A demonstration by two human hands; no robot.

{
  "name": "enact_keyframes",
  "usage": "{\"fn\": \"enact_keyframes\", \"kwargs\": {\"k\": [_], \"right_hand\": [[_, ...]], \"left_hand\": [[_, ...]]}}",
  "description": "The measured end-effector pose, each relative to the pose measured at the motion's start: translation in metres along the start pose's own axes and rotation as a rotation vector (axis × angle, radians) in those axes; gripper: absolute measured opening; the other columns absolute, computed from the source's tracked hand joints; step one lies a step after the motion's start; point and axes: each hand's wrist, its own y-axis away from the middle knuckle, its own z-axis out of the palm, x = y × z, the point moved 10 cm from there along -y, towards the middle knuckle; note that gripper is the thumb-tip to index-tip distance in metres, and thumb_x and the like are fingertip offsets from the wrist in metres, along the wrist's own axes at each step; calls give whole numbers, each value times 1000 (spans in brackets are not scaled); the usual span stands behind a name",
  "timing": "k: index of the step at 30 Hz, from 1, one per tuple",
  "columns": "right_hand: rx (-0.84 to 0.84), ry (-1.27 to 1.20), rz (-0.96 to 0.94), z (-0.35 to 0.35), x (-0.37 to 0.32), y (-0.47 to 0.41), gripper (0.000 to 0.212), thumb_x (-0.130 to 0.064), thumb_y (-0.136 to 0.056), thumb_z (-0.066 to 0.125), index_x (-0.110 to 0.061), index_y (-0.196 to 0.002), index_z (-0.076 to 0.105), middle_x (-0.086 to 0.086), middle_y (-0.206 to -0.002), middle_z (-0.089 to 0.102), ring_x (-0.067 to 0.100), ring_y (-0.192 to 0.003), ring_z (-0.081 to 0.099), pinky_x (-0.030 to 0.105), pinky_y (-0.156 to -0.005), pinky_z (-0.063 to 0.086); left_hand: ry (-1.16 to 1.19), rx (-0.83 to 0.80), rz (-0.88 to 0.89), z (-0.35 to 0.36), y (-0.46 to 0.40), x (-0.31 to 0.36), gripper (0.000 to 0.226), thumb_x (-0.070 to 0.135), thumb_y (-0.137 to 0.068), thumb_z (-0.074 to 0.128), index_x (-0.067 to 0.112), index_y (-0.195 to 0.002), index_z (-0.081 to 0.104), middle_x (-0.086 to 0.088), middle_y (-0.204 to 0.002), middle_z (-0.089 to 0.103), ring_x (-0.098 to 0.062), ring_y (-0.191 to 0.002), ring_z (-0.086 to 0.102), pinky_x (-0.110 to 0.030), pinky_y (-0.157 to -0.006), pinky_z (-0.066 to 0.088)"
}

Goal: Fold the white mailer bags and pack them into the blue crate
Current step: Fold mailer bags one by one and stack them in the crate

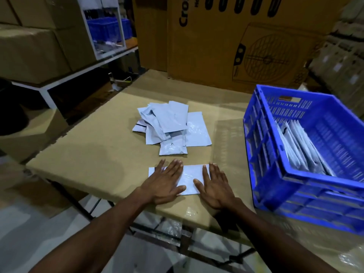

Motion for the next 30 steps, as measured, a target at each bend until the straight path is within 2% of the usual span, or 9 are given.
{"fn": "enact_keyframes", "kwargs": {"k": [2,4,7,9,11,15,20,24,30], "right_hand": [[109,42,7,-19,-4,-2,75,-56,-100,7,-9,-157,15,17,-163,15,29,-152,11,50,-121,8],[222,33,-52,-44,-18,-3,70,-40,-94,10,-2,-147,39,19,-150,42,32,-139,39,49,-115,26],[184,-137,-227,-41,-39,-6,64,-27,-87,27,10,-135,50,28,-137,54,41,-125,54,44,-106,41],[150,-195,-268,-27,-42,-2,65,-27,-87,30,9,-139,46,26,-142,50,40,-130,51,50,-107,40],[156,-119,-297,-15,-41,4,59,-27,-93,32,4,-141,47,20,-144,51,35,-131,52,53,-104,45],[188,-5,-222,-11,-25,-1,72,-51,-102,3,-11,-152,36,7,-159,32,26,-146,32,46,-118,25],[136,50,-174,-7,-17,-6,86,-64,-91,-11,-17,-158,14,6,-166,6,25,-153,4,48,-123,4],[183,32,-269,-25,-56,-5,91,-57,-94,-19,-7,-154,27,12,-163,21,26,-152,14,49,-120,-4],[82,-47,-358,-6,-84,-9,105,-70,-78,-28,-20,-158,16,-4,-166,10,14,-153,2,41,-123,-3]], "left_hand": [[122,95,-84,-6,-10,10,87,59,-94,-15,7,-160,5,-5,-168,0,-18,-156,-2,-35,-123,-12],[329,190,-146,-8,-19,28,70,38,-99,8,1,-157,21,-14,-165,19,-26,-154,17,-23,-120,-7],[412,211,-160,-3,-26,48,65,17,-93,42,0,-154,29,-18,-160,32,-28,-152,24,-24,-121,-1],[324,195,-151,-2,-26,49,70,20,-91,43,4,-156,27,-14,-162,30,-25,-153,20,-31,-123,1],[197,172,-170,0,-22,40,72,36,-92,18,12,-159,22,-5,-166,23,-21,-155,14,-39,-125,5],[121,77,-325,12,-8,4,91,59,-83,-13,18,-162,7,2,-170,3,-16,-156,0,-42,-125,1],[65,38,-419,10,14,-21,90,58,-83,-16,18,-162,1,3,-170,-5,-22,-155,-5,-45,-125,0],[57,11,-439,13,14,-20,88,56,-84,-14,18,-162,1,1,-170,-6,-25,-155,-7,-48,-124,1],[33,-17,-422,15,13,-20,91,54,-80,-16,18,-162,0,1,-169,-9,-26,-155,-11,-47,-125,-2]]}}
